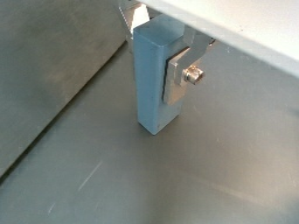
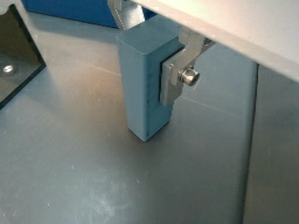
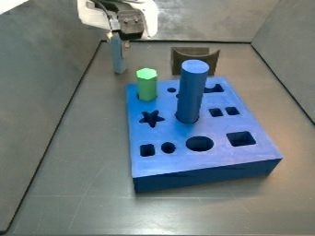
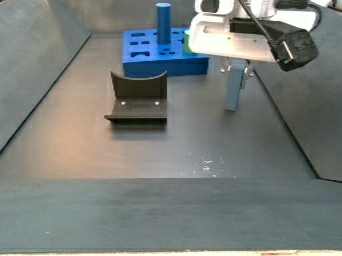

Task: Pick up the rectangle object. Move to above the board. Insert the rectangle object.
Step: Pick up the rectangle object.

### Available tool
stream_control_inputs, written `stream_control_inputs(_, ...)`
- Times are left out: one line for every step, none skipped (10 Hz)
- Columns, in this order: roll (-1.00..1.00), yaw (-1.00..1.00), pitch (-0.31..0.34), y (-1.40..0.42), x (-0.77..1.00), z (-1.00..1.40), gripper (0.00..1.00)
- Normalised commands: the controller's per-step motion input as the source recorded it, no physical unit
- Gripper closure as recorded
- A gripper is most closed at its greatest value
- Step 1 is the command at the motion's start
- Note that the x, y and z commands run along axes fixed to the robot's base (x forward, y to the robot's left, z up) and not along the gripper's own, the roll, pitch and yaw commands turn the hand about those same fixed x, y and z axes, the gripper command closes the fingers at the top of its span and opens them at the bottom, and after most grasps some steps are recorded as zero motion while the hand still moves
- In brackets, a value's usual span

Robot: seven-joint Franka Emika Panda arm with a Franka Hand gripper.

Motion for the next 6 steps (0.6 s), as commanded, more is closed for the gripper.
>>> stream_control_inputs(0.0,0.0,0.0,0.0,0.0,0.0,1.0)
stream_control_inputs(0.0,0.0,0.0,0.0,0.0,0.0,1.0)
stream_control_inputs(0.0,0.0,0.0,0.0,0.0,0.0,1.0)
stream_control_inputs(0.0,0.0,0.0,0.0,0.0,0.0,1.0)
stream_control_inputs(0.0,0.0,0.0,0.0,0.0,0.0,1.0)
stream_control_inputs(0.0,0.0,0.0,0.0,0.0,0.0,1.0)
